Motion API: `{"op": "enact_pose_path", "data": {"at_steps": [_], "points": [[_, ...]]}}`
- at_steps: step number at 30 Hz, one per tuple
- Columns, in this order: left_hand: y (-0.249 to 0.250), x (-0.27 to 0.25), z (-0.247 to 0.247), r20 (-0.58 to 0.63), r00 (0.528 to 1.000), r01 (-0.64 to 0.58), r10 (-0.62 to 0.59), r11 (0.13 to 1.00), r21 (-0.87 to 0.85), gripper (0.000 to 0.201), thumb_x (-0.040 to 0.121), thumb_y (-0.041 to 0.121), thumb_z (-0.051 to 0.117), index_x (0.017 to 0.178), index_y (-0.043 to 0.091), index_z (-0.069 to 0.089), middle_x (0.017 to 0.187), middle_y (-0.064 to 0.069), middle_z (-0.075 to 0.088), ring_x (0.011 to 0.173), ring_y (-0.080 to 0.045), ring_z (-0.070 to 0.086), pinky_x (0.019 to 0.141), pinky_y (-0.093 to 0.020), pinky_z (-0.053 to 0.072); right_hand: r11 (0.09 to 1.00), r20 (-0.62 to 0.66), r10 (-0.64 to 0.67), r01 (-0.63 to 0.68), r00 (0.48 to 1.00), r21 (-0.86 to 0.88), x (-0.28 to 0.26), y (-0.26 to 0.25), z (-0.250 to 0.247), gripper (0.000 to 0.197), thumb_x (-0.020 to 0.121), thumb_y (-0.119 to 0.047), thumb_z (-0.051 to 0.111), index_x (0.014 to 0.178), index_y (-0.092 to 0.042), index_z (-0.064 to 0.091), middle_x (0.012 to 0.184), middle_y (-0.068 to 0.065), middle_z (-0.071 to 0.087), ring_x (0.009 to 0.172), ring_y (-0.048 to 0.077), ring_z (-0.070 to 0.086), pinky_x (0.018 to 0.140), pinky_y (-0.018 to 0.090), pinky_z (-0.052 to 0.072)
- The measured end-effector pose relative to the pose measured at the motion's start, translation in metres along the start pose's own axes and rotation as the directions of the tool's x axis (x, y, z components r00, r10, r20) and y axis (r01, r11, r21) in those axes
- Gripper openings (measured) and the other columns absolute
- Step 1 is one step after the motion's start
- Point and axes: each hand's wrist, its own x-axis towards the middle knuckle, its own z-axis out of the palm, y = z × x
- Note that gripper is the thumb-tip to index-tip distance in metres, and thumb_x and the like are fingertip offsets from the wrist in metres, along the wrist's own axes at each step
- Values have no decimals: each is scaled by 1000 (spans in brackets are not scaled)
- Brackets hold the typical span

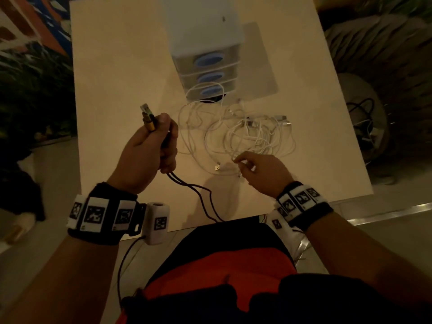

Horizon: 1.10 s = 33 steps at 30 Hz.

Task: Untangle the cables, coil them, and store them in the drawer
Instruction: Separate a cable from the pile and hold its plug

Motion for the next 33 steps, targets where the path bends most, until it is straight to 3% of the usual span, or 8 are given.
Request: {"op": "enact_pose_path", "data": {"at_steps": [5, 10, 14, 17, 21, 27, 30, 33], "points": [[-6, -1, -2, 17, 1000, -12, 11, 998, 66, 39, 110, 33, 33, 82, 12, 50, 55, 4, 29, 45, -13, 23, 44, -24, 30, 969, 9, 27, -24, 1000, -247, 25, -12, 15, 25, 95, -41, 56, 118, -33, 62, 99, -5, 72, 100, 20, 65, 80, 35, 52], [-13, -3, -5, 6, 1000, -14, 14, 993, 114, 38, 110, 31, 32, 84, 10, 50, 56, 3, 28, 47, -14, 22, 45, -25, 29, 942, -14, 52, -54, 999, -332, 38, -9, 22, 27, 90, -50, 62, 110, -31, 60, 101, -3, 70, 97, 22, 65, 69, 29, 41], [-15, -1, -5, 10, 1000, -6, 5, 991, 134, 38, 110, 30, 33, 85, 9, 51, 57, 1, 28, 47, -15, 23, 45, -25, 31, 913, -1, 50, -46, 999, -406, 43, -13, 18, 26, 98, -46, 53, 94, -23, 64, 83, -1, 59, 91, 25, 67, 65, 29, 39], [-15, 3, -4, 26, 1000, -12, 8, 987, 163, 37, 111, 28, 33, 85, 10, 52, 56, 3, 31, 47, -15, 25, 45, -27, 33, 949, -49, -56, 38, 997, -312, 41, -15, 10, 29, 100, -41, 54, 99, -16, 68, 94, 2, 58, 92, 25, 63, 68, 31, 42], [-23, 9, 1, 37, 999, -7, -3, 970, 243, 32, 110, 25, 35, 98, 10, 61, 60, -2, 35, 50, -18, 30, 47, -29, 36, 961, -225, -269, 246, 936, -124, 36, -13, -4, 20, 96, -27, 65, 98, -8, 70, 96, 3, 52, 87, 20, 56, 78, 33, 48], [-41, 32, 27, 46, 994, 69, -95, 915, 397, 33, 108, 39, 37, 136, 32, 53, 80, -3, 74, 45, -12, 42, 54, -38, 48, 957, -198, -216, 248, 956, 151, 26, -25, -30, 10, 100, -25, 60, 96, -16, 64, 90, -3, 67, 81, 8, 58, 75, 16, 43], [-41, 40, 42, 87, 990, 55, -113, 865, 499, 32, 108, 41, 37, 132, 31, 55, 88, 5, 75, 49, -12, 50, 56, -39, 53, 943, -159, -267, 292, 950, 162, 26, -23, -33, 7, 99, -21, 62, 95, -17, 66, 86, -8, 67, 82, 2, 58, 73, 7, 38], [-39, 45, 48, 122, 991, -36, -48, 794, 607, 24, 108, 30, 40, 116, 23, 62, 91, 6, 74, 42, -3, 45, 52, -34, 45, 944, -130, -224, 248, 966, 218, 27, -19, -34, 7, 98, -24, 65, 99, -19, 70, 91, -11, 70, 83, -2, 60, 75, 10, 41]]}}
